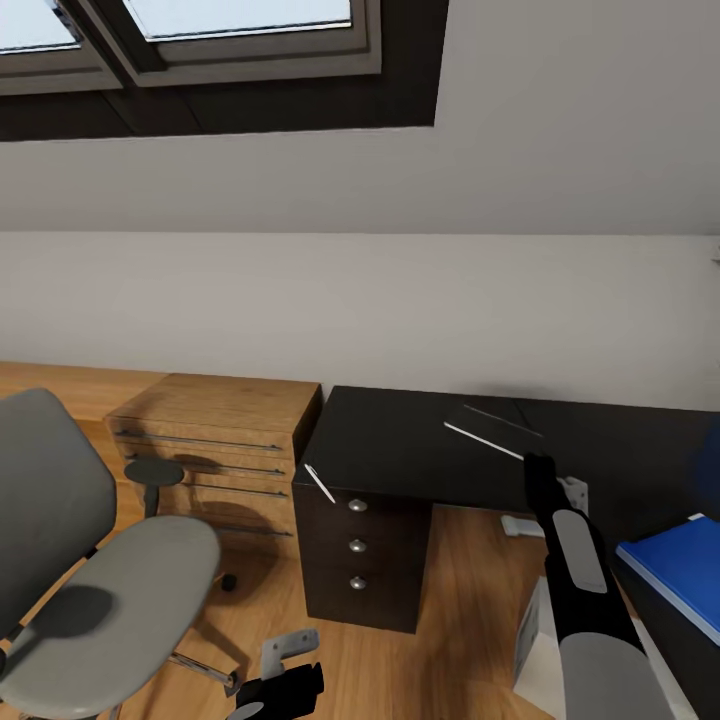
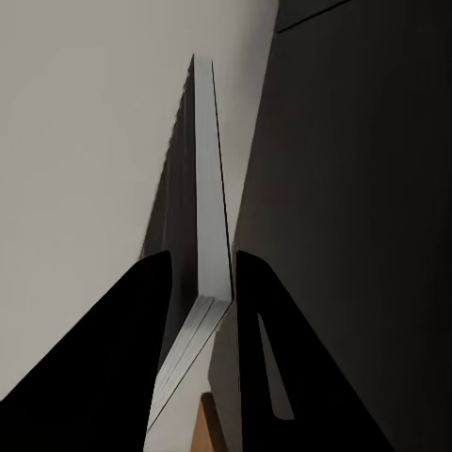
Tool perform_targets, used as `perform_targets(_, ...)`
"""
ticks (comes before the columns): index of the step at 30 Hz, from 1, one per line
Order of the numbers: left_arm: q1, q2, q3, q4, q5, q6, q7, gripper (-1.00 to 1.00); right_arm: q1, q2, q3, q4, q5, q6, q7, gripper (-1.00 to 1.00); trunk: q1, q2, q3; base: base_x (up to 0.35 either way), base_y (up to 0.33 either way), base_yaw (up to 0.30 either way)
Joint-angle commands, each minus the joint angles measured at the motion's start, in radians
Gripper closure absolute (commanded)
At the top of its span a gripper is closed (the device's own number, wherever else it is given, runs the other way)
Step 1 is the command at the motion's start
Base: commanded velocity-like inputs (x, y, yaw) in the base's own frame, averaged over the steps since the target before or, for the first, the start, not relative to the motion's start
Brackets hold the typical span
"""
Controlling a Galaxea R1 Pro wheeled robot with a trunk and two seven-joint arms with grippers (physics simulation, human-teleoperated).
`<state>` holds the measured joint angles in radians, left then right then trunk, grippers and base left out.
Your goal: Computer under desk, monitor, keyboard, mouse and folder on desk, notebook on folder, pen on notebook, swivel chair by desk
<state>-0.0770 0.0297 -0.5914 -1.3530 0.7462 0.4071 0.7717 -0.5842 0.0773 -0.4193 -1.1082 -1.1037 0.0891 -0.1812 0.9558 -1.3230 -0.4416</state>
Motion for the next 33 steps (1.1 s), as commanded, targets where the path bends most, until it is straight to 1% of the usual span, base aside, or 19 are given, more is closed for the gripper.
perform_targets(1, -0.001, 0.001, -0.002, -0.002, 0.005, 0.002, 0.008, -1.00, -0.001, 0.000, -0.003, -0.001, -0.006, 0.006, -0.003, 1.00, 0.000, -0.001, -0.001, 0.000, 0.000, -0.045)
perform_targets(11, -0.001, 0.001, -0.002, -0.002, 0.005, 0.002, 0.008, -1.00, 0.000, -0.003, -0.004, 0.010, -0.005, -0.017, -0.006, 1.00, 0.000, -0.001, -0.011, 0.000, 0.000, -0.159)
perform_targets(18, -0.001, 0.001, -0.003, -0.002, 0.005, 0.002, 0.008, -1.00, -0.001, -0.006, -0.004, 0.042, -0.005, -0.062, -0.007, 1.00, 0.000, -0.001, -0.019, 0.000, 0.000, -0.206)
perform_targets(21, -0.001, 0.001, -0.003, -0.002, 0.005, 0.002, 0.008, -1.00, -0.001, -0.015, -0.004, 0.061, -0.005, -0.080, -0.007, 1.00, 0.000, -0.001, -0.023, 0.000, 0.000, -0.211)
perform_targets(27, -0.001, 0.001, -0.004, -0.001, 0.005, 0.002, 0.008, -1.00, -0.001, -0.026, -0.005, 0.067, -0.005, -0.090, -0.008, 1.00, 0.000, -0.001, -0.030, 0.000, 0.000, -0.212)
perform_targets(29, -0.001, 0.001, -0.003, 0.000, 0.005, 0.002, 0.008, -1.00, -0.001, -0.033, -0.005, 0.068, -0.005, -0.105, -0.008, 1.00, 0.000, -0.001, -0.032, 0.000, 0.000, -0.212)
perform_targets(33, -0.001, 0.001, -0.003, 0.000, 0.005, 0.002, 0.008, -1.00, -0.001, -0.038, -0.004, 0.068, -0.005, -0.121, -0.007, 1.00, 0.000, -0.001, -0.037, 0.000, 0.000, -0.212)
